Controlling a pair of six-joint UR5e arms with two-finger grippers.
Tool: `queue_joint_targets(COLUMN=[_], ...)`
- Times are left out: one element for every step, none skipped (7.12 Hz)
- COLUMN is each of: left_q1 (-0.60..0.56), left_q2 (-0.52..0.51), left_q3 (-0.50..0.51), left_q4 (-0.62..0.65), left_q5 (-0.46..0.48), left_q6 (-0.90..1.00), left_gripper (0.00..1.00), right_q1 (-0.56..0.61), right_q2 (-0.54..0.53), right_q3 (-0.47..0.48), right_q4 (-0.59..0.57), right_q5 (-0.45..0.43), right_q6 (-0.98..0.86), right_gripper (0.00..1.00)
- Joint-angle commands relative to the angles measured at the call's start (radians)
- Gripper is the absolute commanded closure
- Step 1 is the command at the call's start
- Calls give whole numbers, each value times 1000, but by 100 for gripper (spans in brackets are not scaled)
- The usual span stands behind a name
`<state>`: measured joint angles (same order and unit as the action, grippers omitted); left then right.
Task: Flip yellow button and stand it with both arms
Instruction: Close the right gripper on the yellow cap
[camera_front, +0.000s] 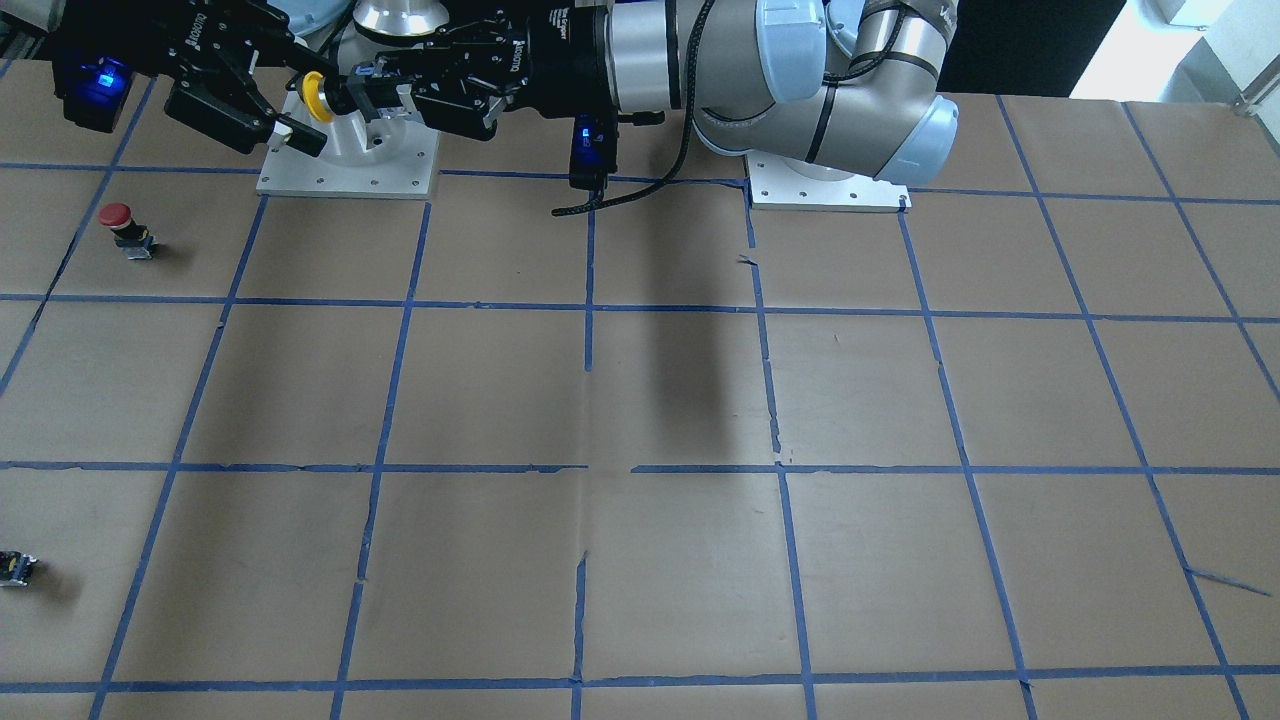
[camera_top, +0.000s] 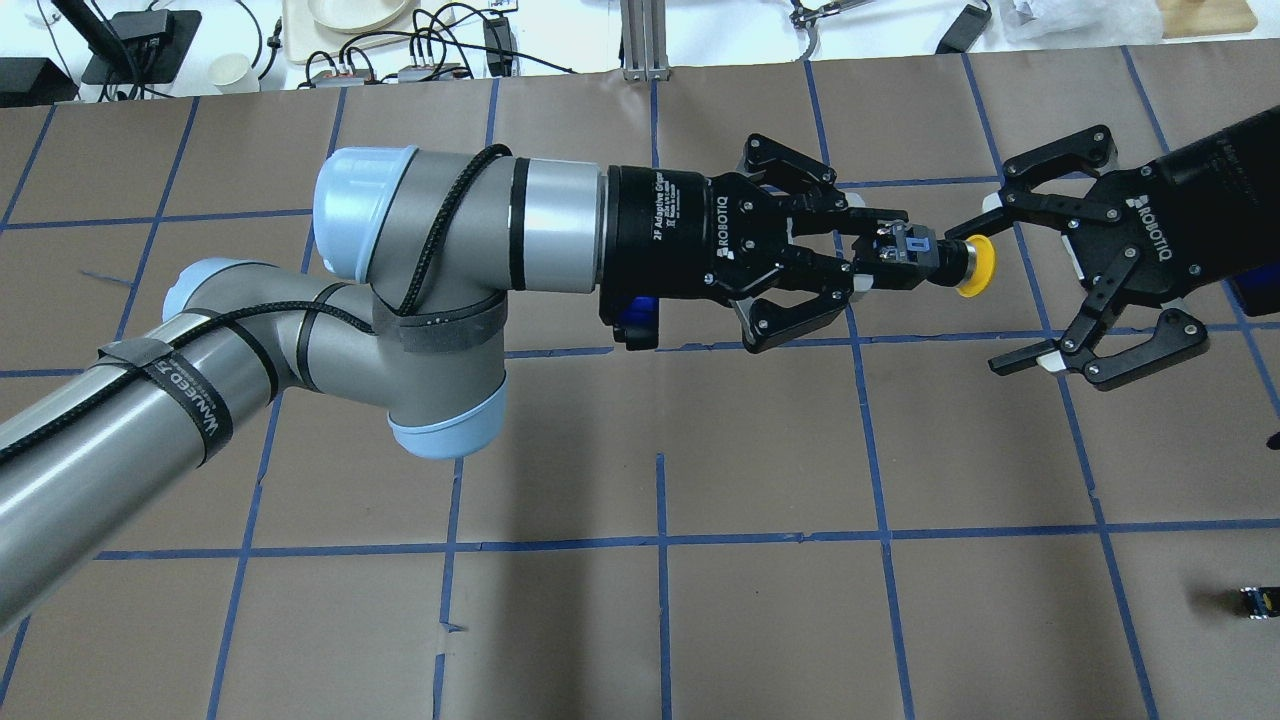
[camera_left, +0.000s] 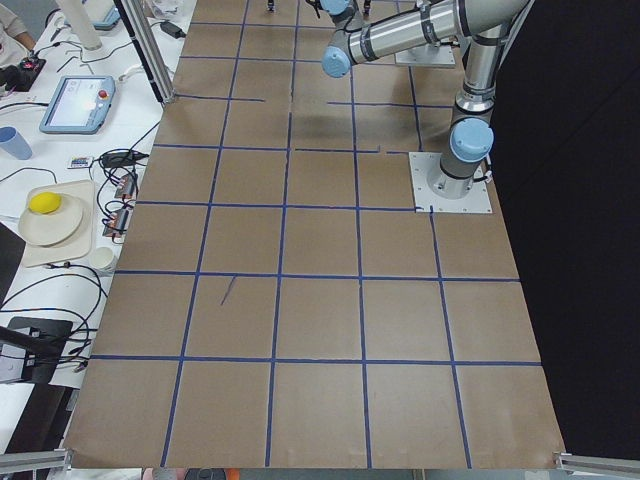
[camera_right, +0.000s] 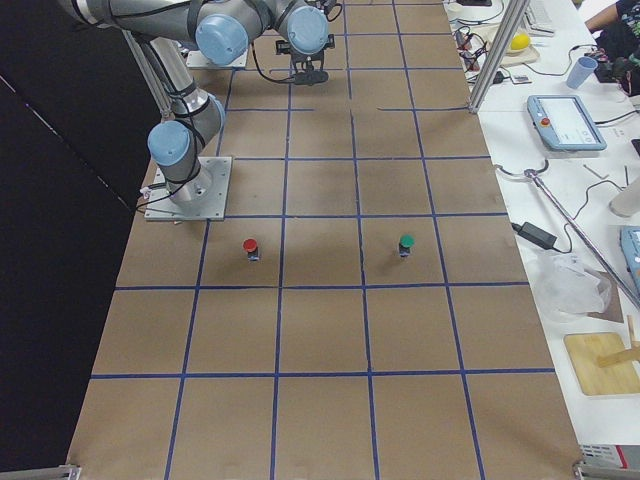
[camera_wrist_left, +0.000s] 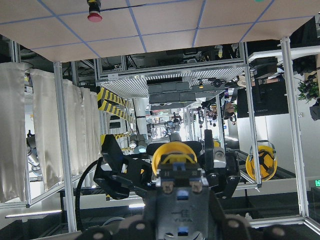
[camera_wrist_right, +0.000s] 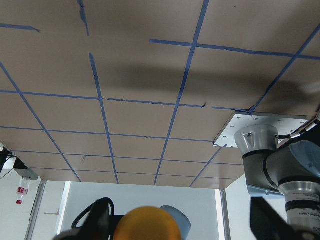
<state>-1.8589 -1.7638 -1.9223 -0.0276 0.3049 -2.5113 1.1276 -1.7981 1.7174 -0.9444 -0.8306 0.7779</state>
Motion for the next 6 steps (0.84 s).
queue_joint_targets(left_q1=[0, -2, -2, -2, -2, -2], left_q2=[-3, 0, 6, 9, 9, 7], left_q3=[-1, -4, -6, -10, -10, -10], left_q4=[0, 2, 2, 3, 3, 3], left_q5=[0, 0, 0, 0, 0, 0], left_q6=[0, 0, -1, -1, -1, 0], left_gripper=[94, 94, 94, 94, 94, 94], right_q1=[1, 1, 1, 1, 1, 0], right_q2=[-11, -9, -10, -11, -9, -9], right_q3=[1, 1, 1, 1, 2, 1], right_q4=[6, 4, 6, 6, 4, 4], right_q5=[28, 27, 28, 28, 28, 31], right_q6=[1, 1, 1, 1, -2, -3], right_gripper=[0, 0, 0, 1, 7, 31])
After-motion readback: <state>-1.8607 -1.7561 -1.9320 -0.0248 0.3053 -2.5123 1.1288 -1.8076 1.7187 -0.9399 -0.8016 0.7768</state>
